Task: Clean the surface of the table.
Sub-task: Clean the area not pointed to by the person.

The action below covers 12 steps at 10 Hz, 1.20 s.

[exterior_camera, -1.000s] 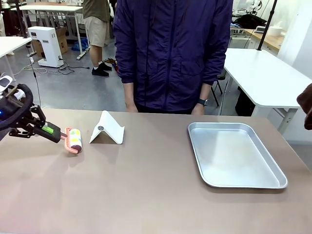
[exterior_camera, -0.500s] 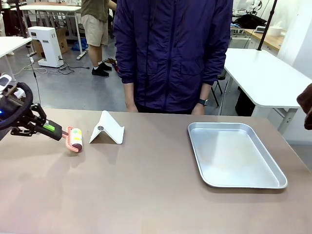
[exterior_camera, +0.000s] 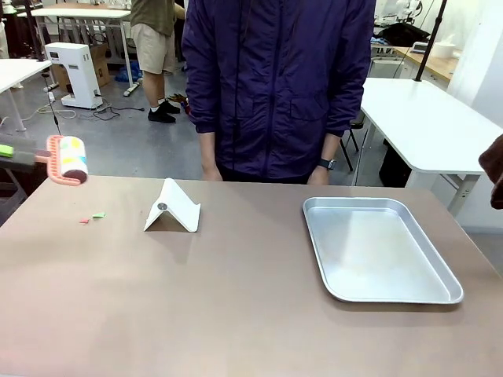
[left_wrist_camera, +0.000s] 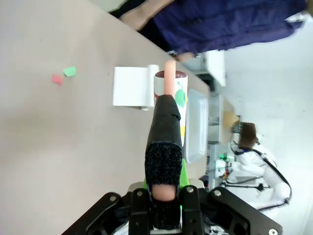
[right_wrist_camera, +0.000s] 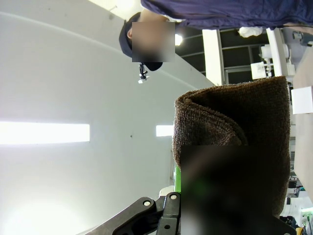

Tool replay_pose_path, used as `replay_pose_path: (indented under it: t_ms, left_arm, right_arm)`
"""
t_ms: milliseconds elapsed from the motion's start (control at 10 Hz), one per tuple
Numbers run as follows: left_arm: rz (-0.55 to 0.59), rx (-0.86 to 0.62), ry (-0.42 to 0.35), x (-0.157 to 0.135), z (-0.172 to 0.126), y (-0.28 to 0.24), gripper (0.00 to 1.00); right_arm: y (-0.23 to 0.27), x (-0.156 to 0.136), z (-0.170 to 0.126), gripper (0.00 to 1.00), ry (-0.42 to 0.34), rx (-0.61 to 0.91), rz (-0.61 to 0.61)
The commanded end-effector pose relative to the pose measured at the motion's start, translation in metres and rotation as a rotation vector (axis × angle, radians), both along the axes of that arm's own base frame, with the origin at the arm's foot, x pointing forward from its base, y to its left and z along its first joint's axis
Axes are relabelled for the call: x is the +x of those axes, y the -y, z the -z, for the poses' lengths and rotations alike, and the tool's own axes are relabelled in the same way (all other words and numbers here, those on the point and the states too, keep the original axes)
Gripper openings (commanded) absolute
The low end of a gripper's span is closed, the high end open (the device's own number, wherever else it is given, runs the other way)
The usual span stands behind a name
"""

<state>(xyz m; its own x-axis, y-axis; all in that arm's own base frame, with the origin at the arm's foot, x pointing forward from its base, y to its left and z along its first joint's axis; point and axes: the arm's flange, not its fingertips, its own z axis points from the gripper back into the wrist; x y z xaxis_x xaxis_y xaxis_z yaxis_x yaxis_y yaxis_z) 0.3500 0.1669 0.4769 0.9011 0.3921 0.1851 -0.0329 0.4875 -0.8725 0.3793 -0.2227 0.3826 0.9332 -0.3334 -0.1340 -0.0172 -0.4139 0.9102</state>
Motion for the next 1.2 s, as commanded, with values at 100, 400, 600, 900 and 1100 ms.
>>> replay_pose_path:
  t_ms: [100,400,600,900,1100]
  left_arm:
    - [0.039,-0.094,0.018,-0.04,0.022,-0.044,0.2]
    - [0.042,-0.166,-0.034,-0.072,0.065,-0.091,0.2]
    - [-0.014,-0.217,0.002,-0.084,0.072,-0.106,0.2]
    - [0.014,-0.173,-0.046,-0.083,0.073,-0.088,0.2]
    - [0.013,-0.175,-0.049,-0.082,0.078,-0.093,0.2]
  right_arm:
    - [0.001,-0.001,-0.006,0.08,0.003,0.013,-0.005]
    - [0.001,-0.001,-0.006,0.08,0.003,0.013,-0.005]
    - [0.001,-0.001,-0.006,0.08,0.003,0.013,-0.005]
    - [0.001,-0.001,-0.006,0.08,0.003,0.013,-0.005]
    - [0.001,-0.001,-0.006,0.08,0.003,0.013,-0.005]
